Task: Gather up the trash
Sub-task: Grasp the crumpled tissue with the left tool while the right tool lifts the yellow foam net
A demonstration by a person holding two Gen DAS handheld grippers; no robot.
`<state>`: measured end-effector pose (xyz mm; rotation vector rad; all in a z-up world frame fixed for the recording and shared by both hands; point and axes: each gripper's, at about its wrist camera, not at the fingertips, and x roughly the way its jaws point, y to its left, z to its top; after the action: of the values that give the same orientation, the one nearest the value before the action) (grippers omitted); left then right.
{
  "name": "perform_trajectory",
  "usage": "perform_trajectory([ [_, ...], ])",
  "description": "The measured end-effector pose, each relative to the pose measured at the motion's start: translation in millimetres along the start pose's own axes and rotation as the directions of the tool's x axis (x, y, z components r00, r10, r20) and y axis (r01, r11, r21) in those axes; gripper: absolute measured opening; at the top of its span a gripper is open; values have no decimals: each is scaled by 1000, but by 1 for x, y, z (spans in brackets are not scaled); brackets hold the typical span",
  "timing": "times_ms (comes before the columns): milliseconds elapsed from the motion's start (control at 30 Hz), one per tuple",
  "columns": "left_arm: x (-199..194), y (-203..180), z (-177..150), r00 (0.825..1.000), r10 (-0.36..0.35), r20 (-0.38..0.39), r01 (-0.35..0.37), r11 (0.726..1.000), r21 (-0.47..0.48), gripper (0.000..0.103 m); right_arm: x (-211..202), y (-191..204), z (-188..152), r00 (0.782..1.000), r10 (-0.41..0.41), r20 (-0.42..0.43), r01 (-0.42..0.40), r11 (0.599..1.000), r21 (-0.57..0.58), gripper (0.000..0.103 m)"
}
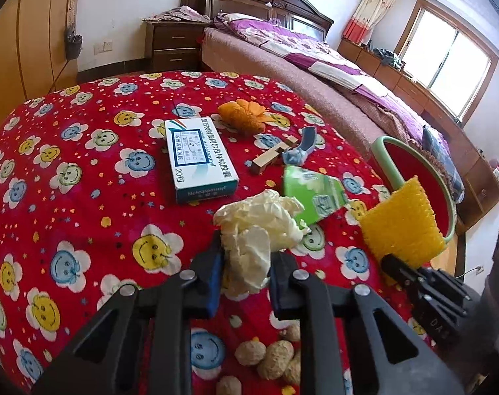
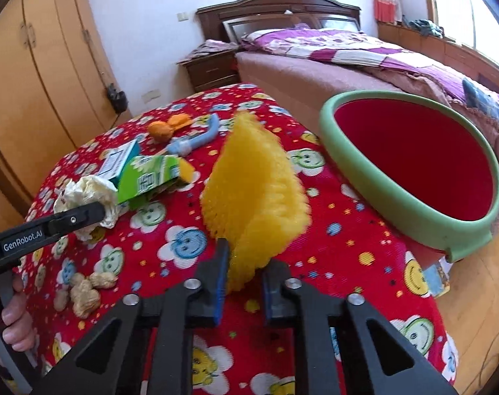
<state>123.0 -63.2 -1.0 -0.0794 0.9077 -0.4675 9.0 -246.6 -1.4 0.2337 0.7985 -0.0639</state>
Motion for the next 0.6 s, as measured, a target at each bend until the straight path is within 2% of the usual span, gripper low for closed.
perform_trajectory([
  [267,-28,-10,-2,999,-17,49,18,1000,-10,23,-15,0,-5,998,61,24,-61,998,13,11],
  [600,-47,-32,-5,997,-42,69,42,999,-1,23,-53,-7,-6,988,100,115,-104,994,32,11],
])
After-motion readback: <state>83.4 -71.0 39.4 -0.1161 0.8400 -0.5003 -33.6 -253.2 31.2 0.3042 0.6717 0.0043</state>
